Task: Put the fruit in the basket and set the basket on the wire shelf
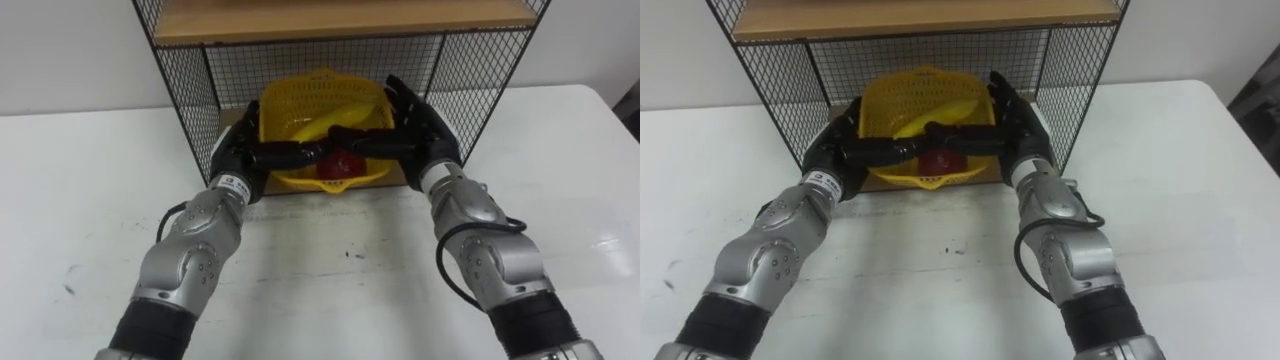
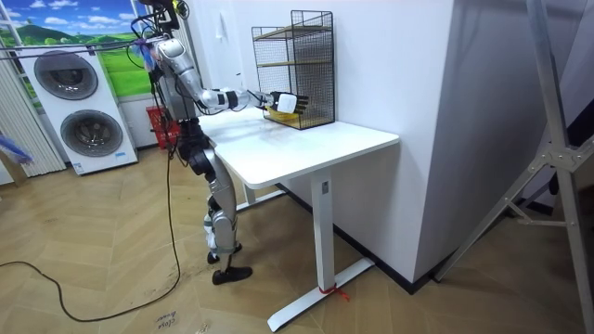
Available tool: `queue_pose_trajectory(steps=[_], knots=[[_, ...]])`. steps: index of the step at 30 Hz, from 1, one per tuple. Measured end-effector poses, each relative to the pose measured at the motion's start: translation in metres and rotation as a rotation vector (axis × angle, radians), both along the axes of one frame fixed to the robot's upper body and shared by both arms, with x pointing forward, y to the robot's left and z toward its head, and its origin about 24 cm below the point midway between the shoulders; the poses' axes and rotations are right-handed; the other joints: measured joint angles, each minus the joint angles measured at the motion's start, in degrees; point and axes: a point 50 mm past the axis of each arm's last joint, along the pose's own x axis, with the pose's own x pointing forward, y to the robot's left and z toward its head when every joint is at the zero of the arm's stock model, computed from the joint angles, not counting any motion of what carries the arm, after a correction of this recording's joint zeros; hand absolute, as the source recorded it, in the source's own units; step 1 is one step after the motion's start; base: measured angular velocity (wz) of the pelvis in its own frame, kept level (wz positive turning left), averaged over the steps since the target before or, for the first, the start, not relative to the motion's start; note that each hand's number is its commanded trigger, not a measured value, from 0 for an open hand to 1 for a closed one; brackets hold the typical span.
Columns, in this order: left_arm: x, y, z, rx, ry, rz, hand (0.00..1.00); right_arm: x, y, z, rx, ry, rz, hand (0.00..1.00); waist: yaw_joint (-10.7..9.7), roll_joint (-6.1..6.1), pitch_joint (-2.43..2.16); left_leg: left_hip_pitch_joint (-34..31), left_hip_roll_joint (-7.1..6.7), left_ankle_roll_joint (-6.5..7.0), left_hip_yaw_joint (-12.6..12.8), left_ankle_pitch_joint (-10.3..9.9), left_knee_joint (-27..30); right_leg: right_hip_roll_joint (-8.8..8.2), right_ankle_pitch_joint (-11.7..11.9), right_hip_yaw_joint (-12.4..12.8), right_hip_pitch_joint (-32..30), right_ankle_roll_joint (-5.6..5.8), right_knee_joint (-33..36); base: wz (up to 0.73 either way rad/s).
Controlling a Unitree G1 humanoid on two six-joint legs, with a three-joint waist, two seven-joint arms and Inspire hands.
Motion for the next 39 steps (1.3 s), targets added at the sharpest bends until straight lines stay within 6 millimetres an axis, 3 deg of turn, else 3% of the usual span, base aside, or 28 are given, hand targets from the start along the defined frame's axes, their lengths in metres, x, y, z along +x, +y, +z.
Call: queue_pose_trajectory(steps=[21,29,39], knots=[[0.0,0.006,-0.004,0.029,0.038,0.036,0.0,0.0,-0.002,-0.005,0.015,0.024,-0.005,0.0,0.02,0.55,-0.3,2.08,0.11,-0.63,-0.09,0.97,-1.72,0.38,0.36,-0.14,1.69,-0.48,-0.9,0.0],[0.002,0.019,-0.002,0.007,0.03,0.093,0.0,0.001,-0.012,-0.002,0.036,0.015,-0.044,0.0,0.04,0.69,-0.39,2.12,0.11,-0.66,-0.05,0.99,-1.66,0.4,0.38,-0.13,1.68,-0.52,-0.99,0.0],[0.005,0.029,0.022,-0.021,-0.067,0.132,0.0,0.003,-0.028,0.002,0.052,0.003,-0.105,0.0,0.07,0.6,-0.83,3.05,0.18,-0.96,0.01,1.39,-2.25,0.63,0.63,-0.14,2.31,-0.86,-1.67,0.0]])
